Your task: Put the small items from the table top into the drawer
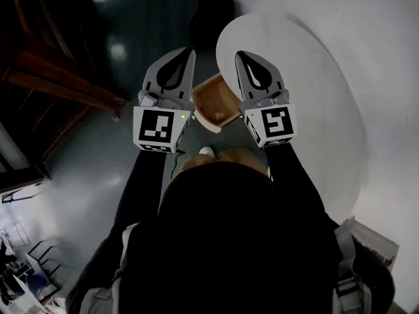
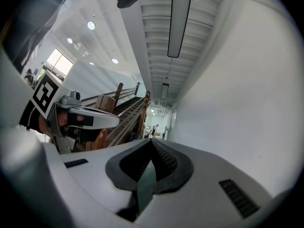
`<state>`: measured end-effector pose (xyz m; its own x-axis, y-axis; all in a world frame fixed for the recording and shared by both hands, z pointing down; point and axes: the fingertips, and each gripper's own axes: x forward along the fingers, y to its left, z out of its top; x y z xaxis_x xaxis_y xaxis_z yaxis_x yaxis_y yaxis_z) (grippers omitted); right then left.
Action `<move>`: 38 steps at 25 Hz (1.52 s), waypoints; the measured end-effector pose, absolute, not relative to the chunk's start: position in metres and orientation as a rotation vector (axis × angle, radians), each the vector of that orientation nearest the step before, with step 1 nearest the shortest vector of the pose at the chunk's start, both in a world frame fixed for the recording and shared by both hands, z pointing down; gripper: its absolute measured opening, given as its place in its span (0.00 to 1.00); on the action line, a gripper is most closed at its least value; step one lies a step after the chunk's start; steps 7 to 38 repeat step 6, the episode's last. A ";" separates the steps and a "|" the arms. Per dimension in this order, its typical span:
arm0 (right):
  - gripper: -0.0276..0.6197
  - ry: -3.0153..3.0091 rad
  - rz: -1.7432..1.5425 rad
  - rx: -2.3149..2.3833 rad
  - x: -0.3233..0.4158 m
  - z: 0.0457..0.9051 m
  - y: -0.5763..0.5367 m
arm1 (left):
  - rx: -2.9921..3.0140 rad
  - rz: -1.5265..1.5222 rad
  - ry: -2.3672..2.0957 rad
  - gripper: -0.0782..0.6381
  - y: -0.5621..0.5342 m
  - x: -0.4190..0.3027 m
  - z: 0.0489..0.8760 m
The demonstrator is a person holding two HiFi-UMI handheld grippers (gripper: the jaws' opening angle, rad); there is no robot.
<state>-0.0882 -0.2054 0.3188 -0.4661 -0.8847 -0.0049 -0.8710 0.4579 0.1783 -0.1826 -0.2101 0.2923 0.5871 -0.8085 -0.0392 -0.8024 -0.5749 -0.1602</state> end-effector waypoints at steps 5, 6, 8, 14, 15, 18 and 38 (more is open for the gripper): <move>0.08 -2.607 -0.229 1.572 -0.088 0.320 -0.198 | -2.651 -0.054 1.349 0.13 -0.202 -0.181 0.291; 0.08 -2.607 -0.227 1.573 -0.087 0.321 -0.197 | -2.650 -0.052 1.348 0.13 -0.200 -0.181 0.291; 0.08 -2.607 -0.227 1.573 -0.087 0.321 -0.197 | -2.650 -0.052 1.348 0.13 -0.200 -0.181 0.291; 0.08 -2.607 -0.227 1.573 -0.087 0.321 -0.197 | -2.650 -0.052 1.348 0.13 -0.200 -0.181 0.291; 0.08 -2.607 -0.227 1.573 -0.087 0.321 -0.197 | -2.650 -0.052 1.348 0.13 -0.200 -0.181 0.291; 0.08 -2.607 -0.227 1.573 -0.087 0.321 -0.197 | -2.650 -0.052 1.348 0.13 -0.200 -0.181 0.291; 0.08 -2.607 -0.227 1.573 -0.087 0.321 -0.197 | -2.650 -0.052 1.348 0.13 -0.200 -0.181 0.291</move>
